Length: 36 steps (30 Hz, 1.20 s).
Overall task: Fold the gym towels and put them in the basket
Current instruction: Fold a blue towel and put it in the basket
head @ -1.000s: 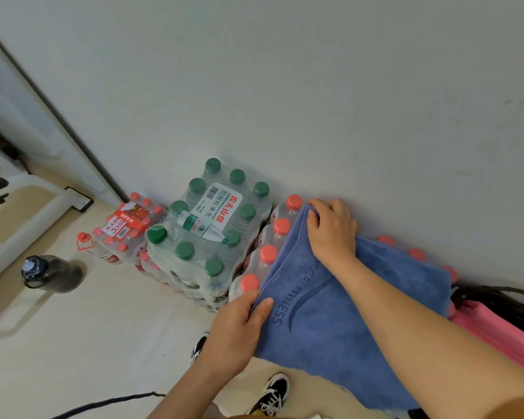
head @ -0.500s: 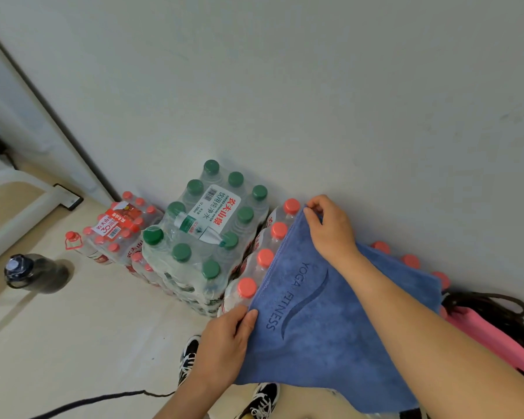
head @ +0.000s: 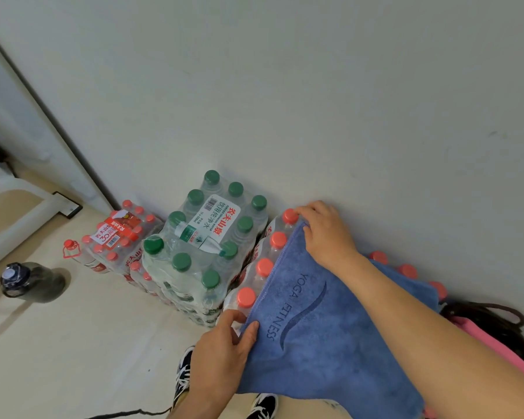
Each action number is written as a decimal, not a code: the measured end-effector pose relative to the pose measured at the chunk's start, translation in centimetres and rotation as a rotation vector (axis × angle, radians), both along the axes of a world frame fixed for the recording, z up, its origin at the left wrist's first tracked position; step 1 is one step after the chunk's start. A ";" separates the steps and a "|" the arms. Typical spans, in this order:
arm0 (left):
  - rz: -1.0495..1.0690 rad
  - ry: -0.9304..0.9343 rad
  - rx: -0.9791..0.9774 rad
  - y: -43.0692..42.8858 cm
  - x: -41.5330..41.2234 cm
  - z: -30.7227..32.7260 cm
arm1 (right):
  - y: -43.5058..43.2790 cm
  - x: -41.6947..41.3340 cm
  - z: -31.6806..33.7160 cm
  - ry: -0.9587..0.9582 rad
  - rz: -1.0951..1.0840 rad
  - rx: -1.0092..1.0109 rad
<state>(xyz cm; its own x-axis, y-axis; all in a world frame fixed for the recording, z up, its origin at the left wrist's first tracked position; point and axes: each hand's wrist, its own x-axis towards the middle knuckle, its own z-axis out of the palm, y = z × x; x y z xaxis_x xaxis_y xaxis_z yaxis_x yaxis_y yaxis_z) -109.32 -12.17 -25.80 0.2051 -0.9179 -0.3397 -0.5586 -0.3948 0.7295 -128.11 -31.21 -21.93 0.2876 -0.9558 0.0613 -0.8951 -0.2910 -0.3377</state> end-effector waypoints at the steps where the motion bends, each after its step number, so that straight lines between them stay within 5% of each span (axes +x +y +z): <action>1: 0.024 -0.010 -0.006 -0.1 0.0 0.1 | -0.1 0.3 0.7 0.060 0.083 -0.010; 6: 0.152 0.010 -0.087 -0.3 -0.4 0.4 | -0.2 1.7 3.6 0.390 0.458 0.132; 14: 0.045 -0.159 -0.484 -1.9 -0.9 2.0 | -1.3 2.1 4.6 0.503 0.569 0.243; 18: -0.207 -0.459 -0.318 -5.0 -2.1 3.0 | -1.8 2.6 5.1 0.561 0.560 0.302; 23: -0.220 -0.522 -0.164 -6.4 -2.4 3.7 | -1.6 2.0 5.7 0.716 0.486 0.218; 30: -0.251 -0.381 -0.218 -6.8 -2.4 4.3 | -0.2 0.9 9.4 0.632 0.463 0.123; 36: -0.385 0.031 -0.136 -5.7 -1.4 5.6 | 1.1 -1.7 15.5 0.450 0.338 0.175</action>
<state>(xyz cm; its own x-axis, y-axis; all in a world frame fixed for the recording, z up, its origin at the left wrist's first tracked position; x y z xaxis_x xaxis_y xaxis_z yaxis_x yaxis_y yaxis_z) -110.69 -17.89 -20.21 -0.1707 -0.9625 -0.2109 -0.6240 -0.0600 0.7791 -129.77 -30.07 -6.40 0.5393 -0.7916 -0.2874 -0.8289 -0.5592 -0.0151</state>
